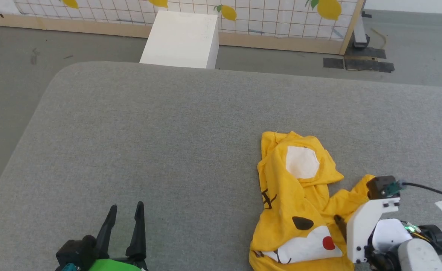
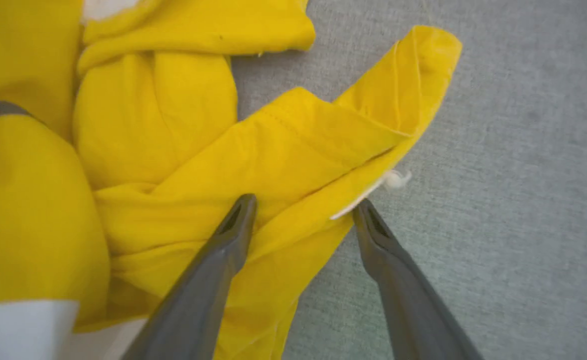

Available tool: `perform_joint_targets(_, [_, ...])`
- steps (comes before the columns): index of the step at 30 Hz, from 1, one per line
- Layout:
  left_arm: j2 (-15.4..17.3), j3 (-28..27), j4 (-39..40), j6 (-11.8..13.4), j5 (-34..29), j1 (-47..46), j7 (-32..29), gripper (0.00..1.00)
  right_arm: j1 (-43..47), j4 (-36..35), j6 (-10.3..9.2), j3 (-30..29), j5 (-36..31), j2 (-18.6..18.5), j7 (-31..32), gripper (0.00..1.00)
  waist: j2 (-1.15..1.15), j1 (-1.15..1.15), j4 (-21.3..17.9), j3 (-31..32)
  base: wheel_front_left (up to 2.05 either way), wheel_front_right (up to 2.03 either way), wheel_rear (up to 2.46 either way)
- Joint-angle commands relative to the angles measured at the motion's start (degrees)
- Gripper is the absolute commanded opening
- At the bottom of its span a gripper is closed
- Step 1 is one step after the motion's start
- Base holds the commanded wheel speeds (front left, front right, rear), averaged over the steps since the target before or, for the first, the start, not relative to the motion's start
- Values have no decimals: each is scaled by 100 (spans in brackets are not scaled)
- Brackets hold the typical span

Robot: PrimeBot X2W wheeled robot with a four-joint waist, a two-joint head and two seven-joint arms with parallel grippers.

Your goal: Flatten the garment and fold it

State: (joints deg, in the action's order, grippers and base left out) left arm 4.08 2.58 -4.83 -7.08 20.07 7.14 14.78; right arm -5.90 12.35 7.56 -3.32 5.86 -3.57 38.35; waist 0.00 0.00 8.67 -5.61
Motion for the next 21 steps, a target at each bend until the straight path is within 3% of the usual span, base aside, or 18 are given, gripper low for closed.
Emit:
perform_joint_targets(1, [56,-16,-9,-41,35,-91,22,100,-91,178,-8,61,-119,22,-7,100,0,0,12,14,0,0,0])
perform_joint_targets(3, [68,-10,-21,-41,27,-101,22,100,-183,505,-8,72,-193,34,-67,100,0,0,31,27,0,0,0])
perform_joint_targets(4, [69,-5,-23,-41,21,-107,22,100,-231,623,-8,33,-232,39,-128,95,0,0,39,32,0,0,0])
perform_joint_targets(5, [68,1,-21,-41,13,-113,22,100,-307,746,-8,-44,-288,46,-229,27,0,0,49,33,0,0,0])
perform_joint_targets(6, [63,-27,9,-41,8,-102,22,100,-614,870,-8,-69,-352,57,-552,0,0,0,11,16,0,0,0])
perform_joint_targets(10, [81,-83,43,-41,-1,-84,22,100,-1259,606,-8,-347,-480,57,-1147,0,0,0,-168,-59,0,0,0])
perform_joint_targets(13, [87,-71,54,-41,0,-130,22,100,-1566,294,-8,-872,-692,-94,-1491,0,0,0,-265,-97,0,0,0])
perform_joint_targets(17, [94,-29,73,-41,21,-173,22,100,-1197,-120,-8,-2105,-1186,-485,-1656,0,0,0,-327,-150,0,0,0])
perform_joint_targets(21, [145,-7,46,-41,41,-171,22,100,-372,-217,-8,-3132,-1640,-577,-1707,0,0,0,-315,-195,0,0,0])
